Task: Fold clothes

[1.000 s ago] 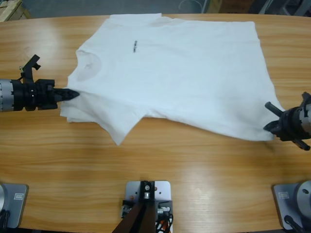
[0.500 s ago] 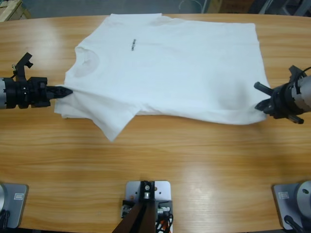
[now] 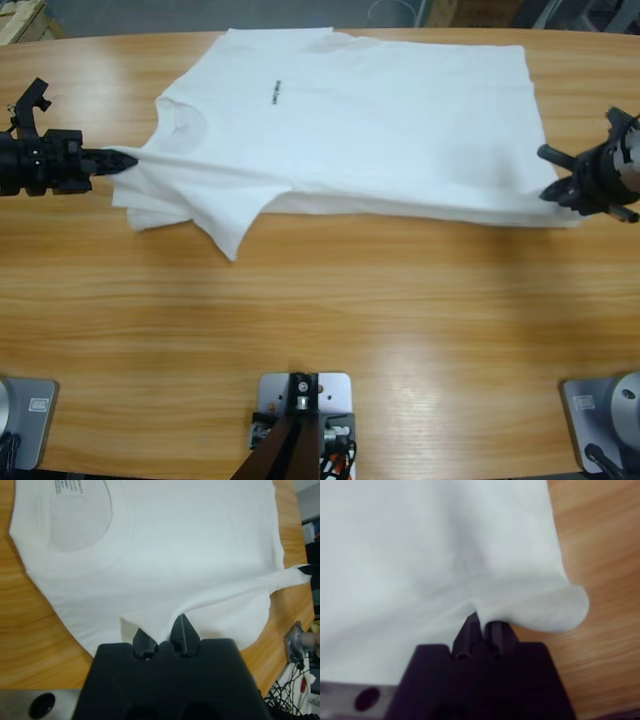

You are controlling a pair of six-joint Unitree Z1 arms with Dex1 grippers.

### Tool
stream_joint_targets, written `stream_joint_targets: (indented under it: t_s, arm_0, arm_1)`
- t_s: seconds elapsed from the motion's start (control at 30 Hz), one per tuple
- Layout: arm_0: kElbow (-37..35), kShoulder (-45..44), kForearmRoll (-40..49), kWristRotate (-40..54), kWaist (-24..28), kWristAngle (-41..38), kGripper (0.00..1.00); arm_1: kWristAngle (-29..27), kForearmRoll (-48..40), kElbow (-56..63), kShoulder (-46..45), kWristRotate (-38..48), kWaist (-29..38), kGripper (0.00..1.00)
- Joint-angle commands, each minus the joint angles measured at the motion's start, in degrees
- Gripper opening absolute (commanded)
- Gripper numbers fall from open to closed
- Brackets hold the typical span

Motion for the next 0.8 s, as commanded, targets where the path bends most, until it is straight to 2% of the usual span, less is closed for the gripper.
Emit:
stream_joint_targets:
  t_s: [0.03, 0.3, 0.63, 0.8]
  arm_0:
    - [-2.3, 5.2, 0.8, 1.1, 1.1, -1.3, 0.000]
    - [-4.7, 9.6, 0.8, 2.2, 1.3, -1.3, 0.000]
    - [-6.3, 12.1, 0.9, 3.7, 4.7, -2.0, 0.000]
    - [-6.3, 13.1, 1.5, 5.0, 5.4, -2.0, 0.000]
  arm_1:
    - [-0.5, 0.9, -3.6, 7.2, -5.5, -1.1, 0.000]
    - [-1.1, 2.4, -9.2, 12.2, -9.8, -1.4, 0.000]
    - [-2.1, 4.5, -12.8, 13.4, -14.4, -7.0, 0.000]
    - [-2.4, 4.5, -13.2, 15.0, -14.8, -7.3, 0.000]
